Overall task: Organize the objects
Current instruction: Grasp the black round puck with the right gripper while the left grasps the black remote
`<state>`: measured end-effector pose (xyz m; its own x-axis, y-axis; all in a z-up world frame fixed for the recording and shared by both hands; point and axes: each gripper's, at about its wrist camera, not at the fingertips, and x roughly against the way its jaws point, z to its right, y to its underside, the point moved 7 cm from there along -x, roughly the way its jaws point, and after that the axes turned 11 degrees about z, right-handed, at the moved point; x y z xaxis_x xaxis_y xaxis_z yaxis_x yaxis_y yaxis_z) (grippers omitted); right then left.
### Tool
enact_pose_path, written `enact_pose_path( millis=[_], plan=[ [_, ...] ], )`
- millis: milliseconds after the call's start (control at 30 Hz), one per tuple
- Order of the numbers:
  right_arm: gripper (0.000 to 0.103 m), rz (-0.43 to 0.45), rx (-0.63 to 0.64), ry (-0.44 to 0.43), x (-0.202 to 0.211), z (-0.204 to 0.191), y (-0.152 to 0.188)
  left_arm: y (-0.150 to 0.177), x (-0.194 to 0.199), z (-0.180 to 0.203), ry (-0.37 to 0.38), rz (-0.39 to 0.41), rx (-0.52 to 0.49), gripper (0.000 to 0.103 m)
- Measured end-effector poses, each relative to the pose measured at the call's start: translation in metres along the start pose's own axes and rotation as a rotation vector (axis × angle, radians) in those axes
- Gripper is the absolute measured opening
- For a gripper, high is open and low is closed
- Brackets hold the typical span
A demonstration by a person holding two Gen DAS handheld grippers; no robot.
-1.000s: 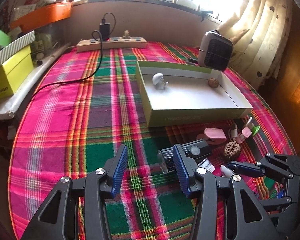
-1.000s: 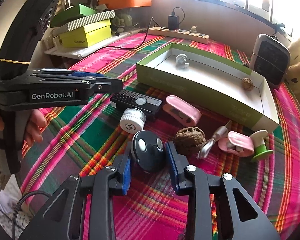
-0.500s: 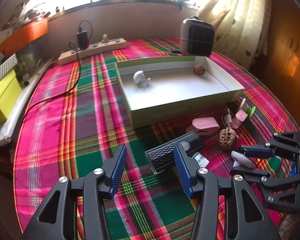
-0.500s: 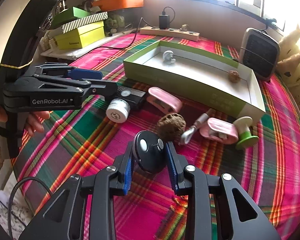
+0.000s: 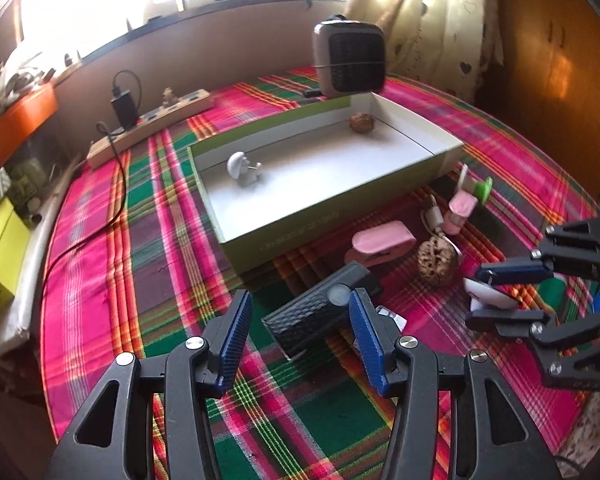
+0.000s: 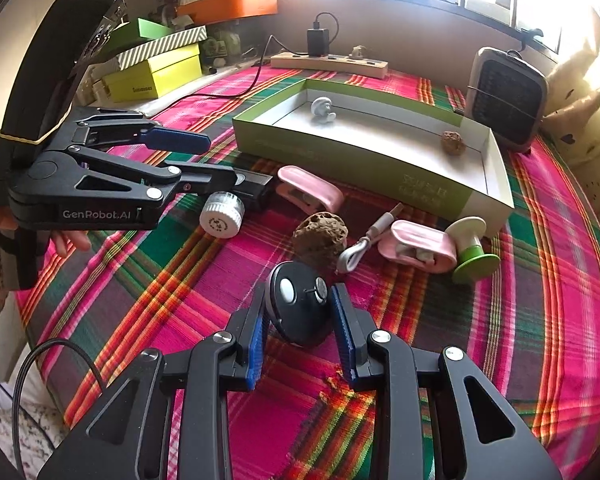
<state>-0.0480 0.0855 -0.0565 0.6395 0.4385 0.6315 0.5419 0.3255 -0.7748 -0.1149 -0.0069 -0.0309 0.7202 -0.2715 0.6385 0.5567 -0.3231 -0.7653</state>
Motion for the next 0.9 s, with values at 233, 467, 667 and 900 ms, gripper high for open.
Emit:
enact_pose_path(
  millis=[233,467,667,900],
  plan=[
    [0.032,0.002,-0.003,-0.004,-0.001,0.0,-0.001,0.0,-0.002,-0.003,0.017,-0.002,0.009,0.053],
    [0.032,-0.003,-0.004,-0.008,0.0,0.0,0.0,0.001,-0.005,0.007,0.027,-0.029,-0.067,0.054],
    [0.032,-0.001,-0.001,-0.004,0.0,0.001,-0.001,-0.001,-0.009,0.003,0.018,-0.034,-0.052,0.054],
    [0.032,0.001,0.024,0.014,-0.001,-0.001,-0.001,-0.001,-0.012,-0.001,0.011,-0.037,-0.01,0.054]
  ],
)
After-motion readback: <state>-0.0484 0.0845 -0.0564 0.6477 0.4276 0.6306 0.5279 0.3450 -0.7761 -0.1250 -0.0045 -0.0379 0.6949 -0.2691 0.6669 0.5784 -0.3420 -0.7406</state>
